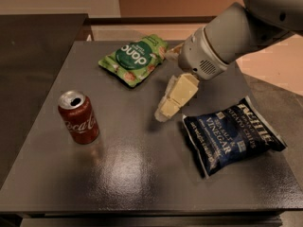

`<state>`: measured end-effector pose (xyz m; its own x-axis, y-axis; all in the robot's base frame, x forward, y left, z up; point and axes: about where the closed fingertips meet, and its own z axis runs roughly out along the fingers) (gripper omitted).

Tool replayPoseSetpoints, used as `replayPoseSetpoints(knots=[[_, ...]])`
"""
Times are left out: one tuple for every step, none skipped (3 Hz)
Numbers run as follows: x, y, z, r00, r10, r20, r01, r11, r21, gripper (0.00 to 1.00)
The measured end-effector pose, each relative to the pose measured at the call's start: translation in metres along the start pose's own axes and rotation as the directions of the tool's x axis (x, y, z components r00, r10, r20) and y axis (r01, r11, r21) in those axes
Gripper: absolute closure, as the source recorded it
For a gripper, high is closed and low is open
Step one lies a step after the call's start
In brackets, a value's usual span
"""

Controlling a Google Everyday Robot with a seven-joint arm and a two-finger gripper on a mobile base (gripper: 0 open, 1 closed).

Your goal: Knock coke can over

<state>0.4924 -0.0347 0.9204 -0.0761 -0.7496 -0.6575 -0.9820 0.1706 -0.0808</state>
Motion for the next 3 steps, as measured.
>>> replayPoseSetpoints(knots=[[-0.024,0.005,0.024,0.993,-0.049,0.104,0.051,0.9985,-0.021,0.0],[-0.047,0.013,0.045,0.98,-0.112,0.167,0.12,0.9921,-0.037,0.0],[-0.064,0.022,0.069,0.968,-0.166,0.191,0.182,0.9807,-0.071,0.0]])
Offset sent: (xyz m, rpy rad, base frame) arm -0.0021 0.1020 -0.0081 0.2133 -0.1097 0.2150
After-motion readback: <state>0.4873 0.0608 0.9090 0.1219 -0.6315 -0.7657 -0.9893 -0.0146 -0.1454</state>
